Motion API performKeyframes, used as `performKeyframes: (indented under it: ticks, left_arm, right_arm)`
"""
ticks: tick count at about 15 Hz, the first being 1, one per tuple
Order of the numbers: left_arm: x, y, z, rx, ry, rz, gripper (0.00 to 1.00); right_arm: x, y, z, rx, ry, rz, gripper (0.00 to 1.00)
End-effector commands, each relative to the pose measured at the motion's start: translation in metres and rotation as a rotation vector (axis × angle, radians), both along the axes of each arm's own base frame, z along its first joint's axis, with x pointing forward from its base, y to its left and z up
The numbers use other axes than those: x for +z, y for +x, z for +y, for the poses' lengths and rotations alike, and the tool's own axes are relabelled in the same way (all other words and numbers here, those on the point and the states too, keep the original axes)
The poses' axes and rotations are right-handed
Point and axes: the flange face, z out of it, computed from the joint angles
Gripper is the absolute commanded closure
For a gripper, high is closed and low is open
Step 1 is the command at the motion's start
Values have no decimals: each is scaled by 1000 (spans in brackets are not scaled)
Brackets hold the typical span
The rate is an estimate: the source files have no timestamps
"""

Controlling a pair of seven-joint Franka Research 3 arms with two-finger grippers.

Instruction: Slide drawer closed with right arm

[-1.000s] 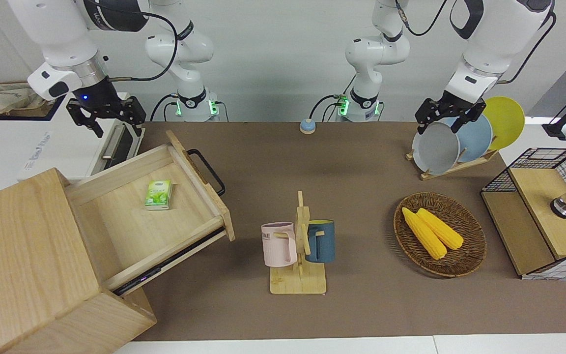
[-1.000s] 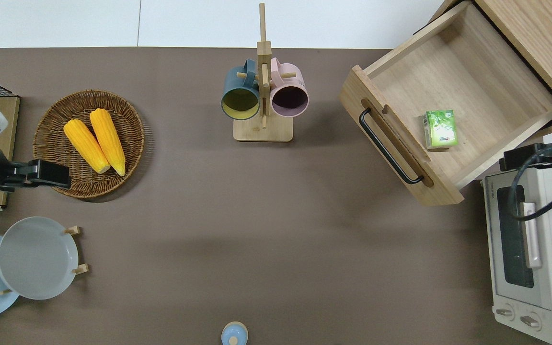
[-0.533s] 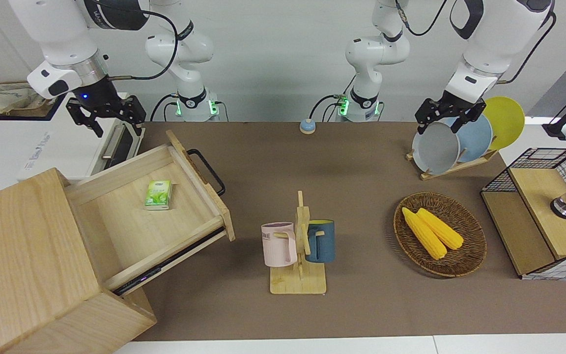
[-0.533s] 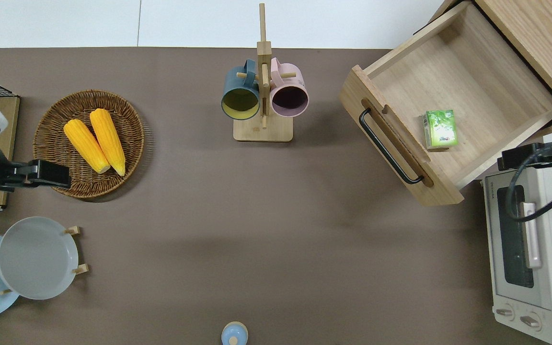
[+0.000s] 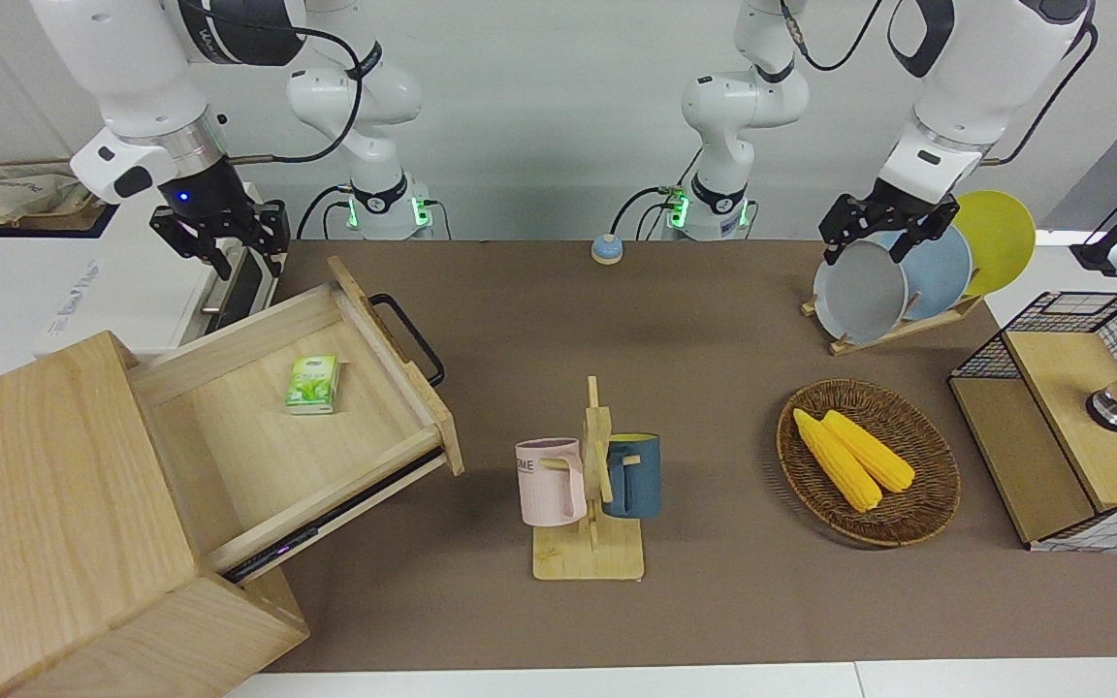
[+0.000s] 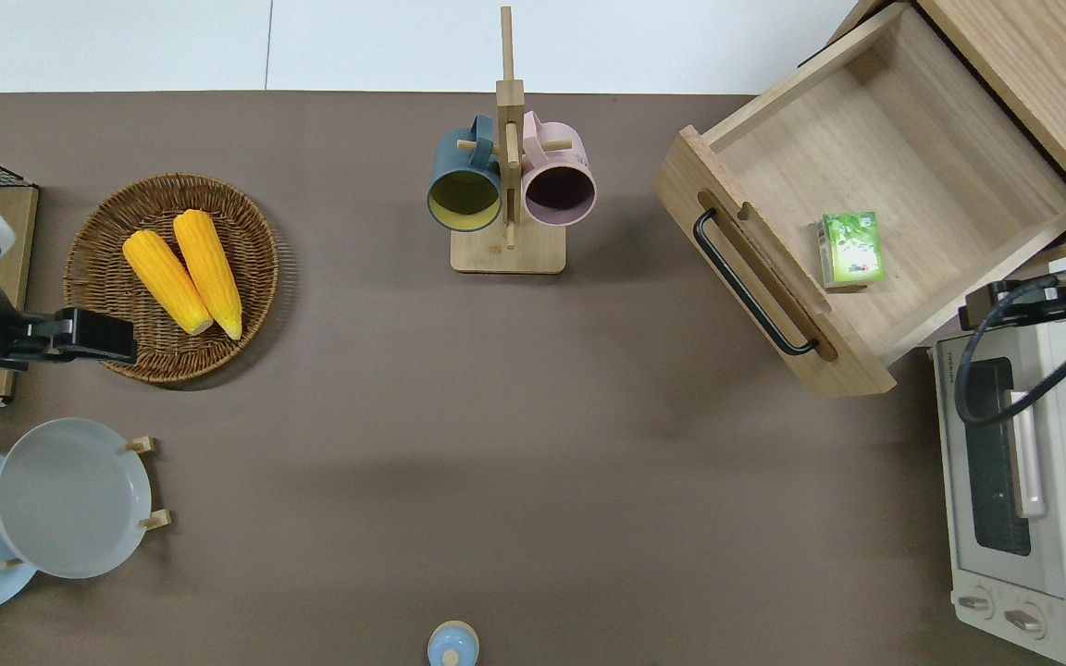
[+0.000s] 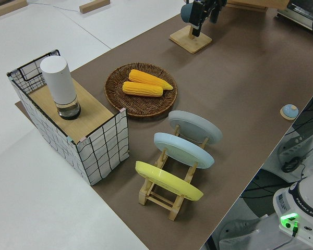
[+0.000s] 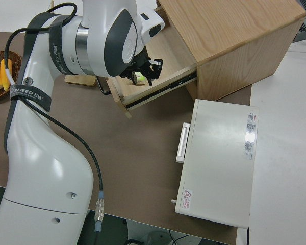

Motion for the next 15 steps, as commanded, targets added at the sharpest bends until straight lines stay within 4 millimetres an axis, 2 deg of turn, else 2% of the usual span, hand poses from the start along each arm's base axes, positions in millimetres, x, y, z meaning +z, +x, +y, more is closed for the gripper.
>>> performKeyframes:
  ticks: [1, 7, 11, 15]
  left_arm:
    - [3, -5, 0, -9, 12, 5, 5]
    - [2, -4, 1, -7, 12, 8, 2]
    - [2, -4, 1, -9, 12, 6, 2]
    - [2, -4, 1, -9, 12, 6, 2]
  right_arm:
    - [1, 0, 2, 1, 17, 11, 1000]
    - [3, -2, 4, -5, 16, 14, 1000]
    - [17, -8, 36, -86, 3, 28, 1000]
    - [28, -13, 81, -188, -14, 8, 1000]
